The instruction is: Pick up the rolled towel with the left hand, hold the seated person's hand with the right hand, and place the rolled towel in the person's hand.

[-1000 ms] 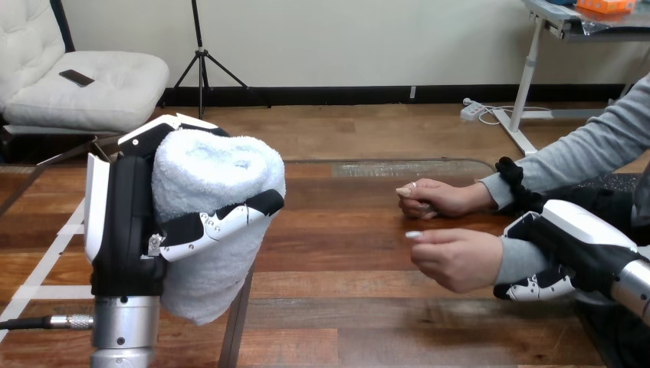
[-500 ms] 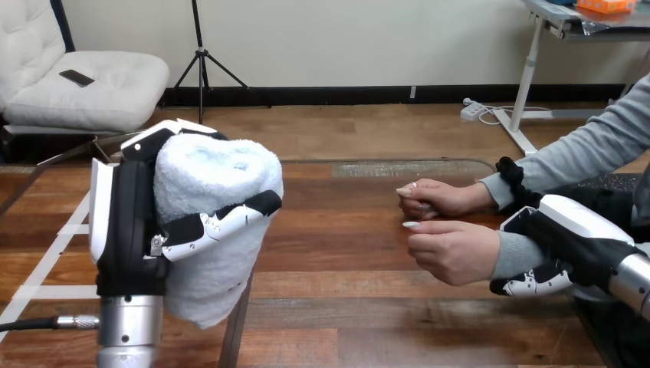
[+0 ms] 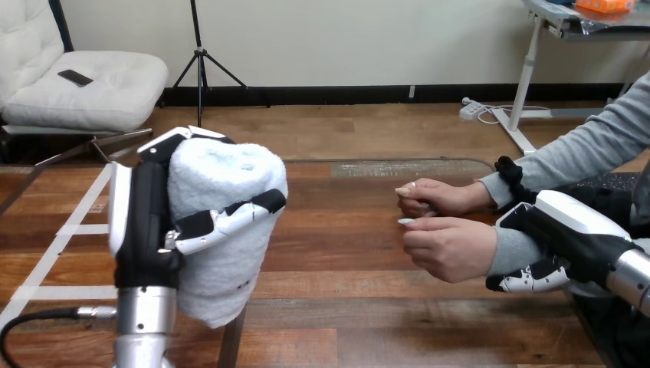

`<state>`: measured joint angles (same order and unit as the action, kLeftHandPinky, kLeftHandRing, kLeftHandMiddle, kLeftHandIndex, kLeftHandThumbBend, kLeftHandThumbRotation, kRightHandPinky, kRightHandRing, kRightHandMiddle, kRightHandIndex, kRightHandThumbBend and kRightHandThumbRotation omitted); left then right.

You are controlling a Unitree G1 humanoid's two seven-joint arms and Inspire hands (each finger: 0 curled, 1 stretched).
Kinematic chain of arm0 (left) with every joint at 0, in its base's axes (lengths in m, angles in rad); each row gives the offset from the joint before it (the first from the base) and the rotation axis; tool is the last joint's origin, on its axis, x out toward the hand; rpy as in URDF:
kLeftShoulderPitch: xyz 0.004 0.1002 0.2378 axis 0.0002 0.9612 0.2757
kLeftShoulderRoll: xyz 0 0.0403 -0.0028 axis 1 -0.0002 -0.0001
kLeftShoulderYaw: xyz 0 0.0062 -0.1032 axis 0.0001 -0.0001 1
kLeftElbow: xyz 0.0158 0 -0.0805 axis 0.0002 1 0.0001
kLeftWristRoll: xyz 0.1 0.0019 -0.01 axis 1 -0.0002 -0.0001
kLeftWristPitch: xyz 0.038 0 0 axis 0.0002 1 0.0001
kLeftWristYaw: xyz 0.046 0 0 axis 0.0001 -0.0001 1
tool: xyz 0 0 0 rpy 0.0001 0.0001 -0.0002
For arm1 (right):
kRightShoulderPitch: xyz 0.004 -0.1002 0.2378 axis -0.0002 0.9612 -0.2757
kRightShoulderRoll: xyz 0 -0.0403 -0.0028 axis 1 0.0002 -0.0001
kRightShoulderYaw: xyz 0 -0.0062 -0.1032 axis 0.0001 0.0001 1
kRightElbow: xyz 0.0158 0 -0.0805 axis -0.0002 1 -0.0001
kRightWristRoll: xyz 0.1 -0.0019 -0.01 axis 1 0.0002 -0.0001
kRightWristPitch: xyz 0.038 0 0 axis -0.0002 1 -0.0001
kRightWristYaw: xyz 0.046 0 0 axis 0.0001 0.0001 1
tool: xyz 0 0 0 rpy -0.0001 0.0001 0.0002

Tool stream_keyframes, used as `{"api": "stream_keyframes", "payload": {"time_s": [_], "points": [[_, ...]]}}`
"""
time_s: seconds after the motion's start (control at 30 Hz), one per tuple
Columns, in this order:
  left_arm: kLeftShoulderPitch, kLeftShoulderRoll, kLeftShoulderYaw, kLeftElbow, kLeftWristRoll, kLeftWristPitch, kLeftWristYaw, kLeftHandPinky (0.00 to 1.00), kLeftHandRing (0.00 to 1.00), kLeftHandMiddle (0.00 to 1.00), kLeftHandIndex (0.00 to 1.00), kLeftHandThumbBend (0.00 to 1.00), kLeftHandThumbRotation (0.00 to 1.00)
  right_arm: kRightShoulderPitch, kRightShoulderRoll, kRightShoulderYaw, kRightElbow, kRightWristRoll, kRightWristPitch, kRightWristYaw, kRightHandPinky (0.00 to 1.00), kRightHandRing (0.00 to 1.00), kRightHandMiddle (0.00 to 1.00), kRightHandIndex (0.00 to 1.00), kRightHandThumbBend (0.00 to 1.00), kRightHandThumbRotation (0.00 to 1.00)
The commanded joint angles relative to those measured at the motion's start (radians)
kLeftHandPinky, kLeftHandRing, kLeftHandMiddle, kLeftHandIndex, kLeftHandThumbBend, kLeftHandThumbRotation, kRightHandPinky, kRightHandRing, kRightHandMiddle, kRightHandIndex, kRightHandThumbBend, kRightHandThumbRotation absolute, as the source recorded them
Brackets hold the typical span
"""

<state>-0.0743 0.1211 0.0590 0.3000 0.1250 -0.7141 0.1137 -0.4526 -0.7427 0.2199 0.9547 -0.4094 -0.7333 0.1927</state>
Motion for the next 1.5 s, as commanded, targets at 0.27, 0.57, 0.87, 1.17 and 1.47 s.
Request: {"api": "stream_keyframes", "payload": {"time_s": [0.27,0.57,0.87,1.17,1.47], "points": [[-0.201,-0.001,0.007,0.157,0.028,-0.076,0.036,0.33,0.37,0.4,0.4,0.7,0.0,-0.068,0.014,-0.039,-0.076,0.054,-0.021,0.019,0.14,0.18,0.24,0.27,0.41,0.06],[-0.277,0.005,0.005,0.274,0.05,-0.104,0.062,0.34,0.38,0.41,0.4,0.69,0.0,-0.07,0.014,-0.04,-0.074,0.054,-0.023,0.02,0.13,0.18,0.24,0.26,0.4,0.1],[-0.353,0.003,0.006,0.391,0.042,-0.121,0.073,0.35,0.39,0.41,0.4,0.69,0.0,-0.069,0.017,-0.042,-0.073,0.058,-0.036,0.017,0.13,0.17,0.23,0.26,0.4,0.13],[-0.415,-0.003,0.007,0.484,0.034,-0.125,0.079,0.36,0.39,0.41,0.4,0.69,0.0,-0.068,0.019,-0.041,-0.079,0.057,-0.021,0.023,0.13,0.17,0.23,0.25,0.39,0.17],[-0.447,-0.009,0.0,0.522,0.049,-0.127,0.103,0.36,0.39,0.41,0.4,0.68,0.0,-0.066,0.019,-0.04,-0.085,0.054,-0.019,0.022,0.14,0.18,0.24,0.26,0.4,0.26]]}}
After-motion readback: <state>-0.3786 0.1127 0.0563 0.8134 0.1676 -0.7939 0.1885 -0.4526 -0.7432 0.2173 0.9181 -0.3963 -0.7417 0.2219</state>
